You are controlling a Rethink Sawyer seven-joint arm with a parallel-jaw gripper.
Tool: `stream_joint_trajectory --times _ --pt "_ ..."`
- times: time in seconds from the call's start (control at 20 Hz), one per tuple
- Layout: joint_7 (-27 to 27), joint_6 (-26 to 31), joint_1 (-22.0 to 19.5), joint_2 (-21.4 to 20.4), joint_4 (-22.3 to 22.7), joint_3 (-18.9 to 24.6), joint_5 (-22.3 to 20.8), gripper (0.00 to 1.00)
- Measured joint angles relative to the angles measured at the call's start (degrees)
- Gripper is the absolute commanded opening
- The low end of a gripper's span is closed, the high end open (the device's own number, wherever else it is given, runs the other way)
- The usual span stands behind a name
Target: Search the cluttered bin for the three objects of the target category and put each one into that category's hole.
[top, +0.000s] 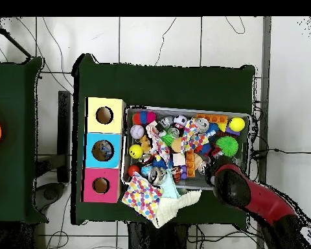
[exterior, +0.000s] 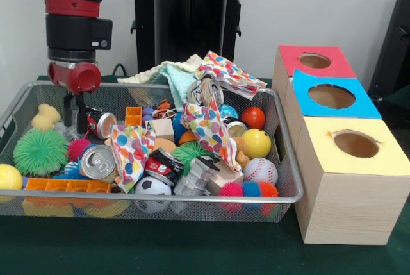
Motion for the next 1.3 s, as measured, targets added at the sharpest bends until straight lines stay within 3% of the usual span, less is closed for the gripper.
stream_joint_trajectory --times 0.8,1.3 --pt "0.00 0.00 2.46 -0.12 -0.61 -5.84 0.00 1.00" --pt "0.00 -0.01 2.46 -0.04 -0.66 -6.38 0.00 1.00"
